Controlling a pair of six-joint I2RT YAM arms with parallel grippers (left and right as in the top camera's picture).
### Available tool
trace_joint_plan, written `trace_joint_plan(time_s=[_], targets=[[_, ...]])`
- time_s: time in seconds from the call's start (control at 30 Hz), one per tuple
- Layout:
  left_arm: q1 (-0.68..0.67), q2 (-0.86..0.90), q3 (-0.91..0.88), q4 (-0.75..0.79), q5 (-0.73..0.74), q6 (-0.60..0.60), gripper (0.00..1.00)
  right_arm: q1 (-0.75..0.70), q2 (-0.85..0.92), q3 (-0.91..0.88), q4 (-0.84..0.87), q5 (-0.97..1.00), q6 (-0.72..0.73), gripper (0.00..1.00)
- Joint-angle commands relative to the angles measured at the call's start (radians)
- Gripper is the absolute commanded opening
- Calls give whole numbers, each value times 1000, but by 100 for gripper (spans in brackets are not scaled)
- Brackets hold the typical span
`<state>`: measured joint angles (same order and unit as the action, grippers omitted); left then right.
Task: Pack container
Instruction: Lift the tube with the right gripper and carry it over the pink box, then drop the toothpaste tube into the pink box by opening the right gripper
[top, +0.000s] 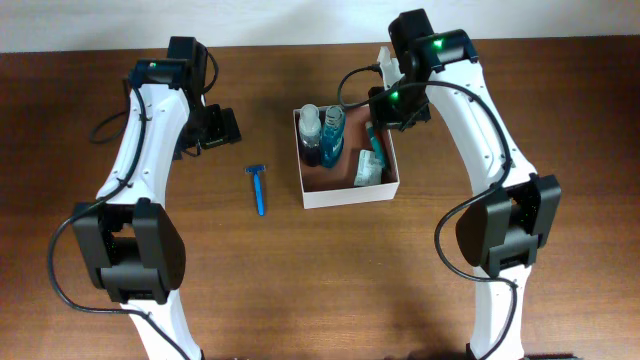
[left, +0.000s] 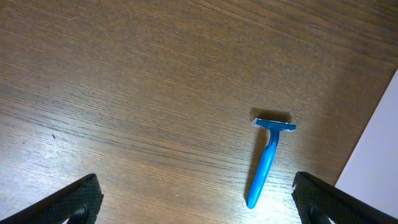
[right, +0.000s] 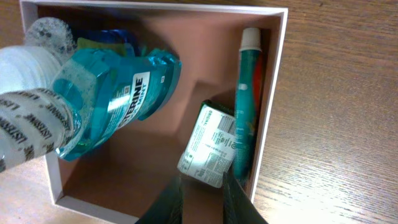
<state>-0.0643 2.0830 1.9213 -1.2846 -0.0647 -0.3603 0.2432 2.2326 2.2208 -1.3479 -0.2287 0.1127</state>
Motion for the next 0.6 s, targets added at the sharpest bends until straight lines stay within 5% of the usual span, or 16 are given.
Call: trace_joint_plan(time_s=[0.0, 0.27, 0.57], targets=[[0, -14, -2, 2, -11, -6, 99, -2, 20, -6, 6, 53, 8, 22], [0, -14, -2, 2, -11, -6, 99, -166, 6, -3, -32, 95, -13, 25], [0, -14, -2, 2, -11, -6, 99, -426, 7, -4, -77, 110, -143, 49]])
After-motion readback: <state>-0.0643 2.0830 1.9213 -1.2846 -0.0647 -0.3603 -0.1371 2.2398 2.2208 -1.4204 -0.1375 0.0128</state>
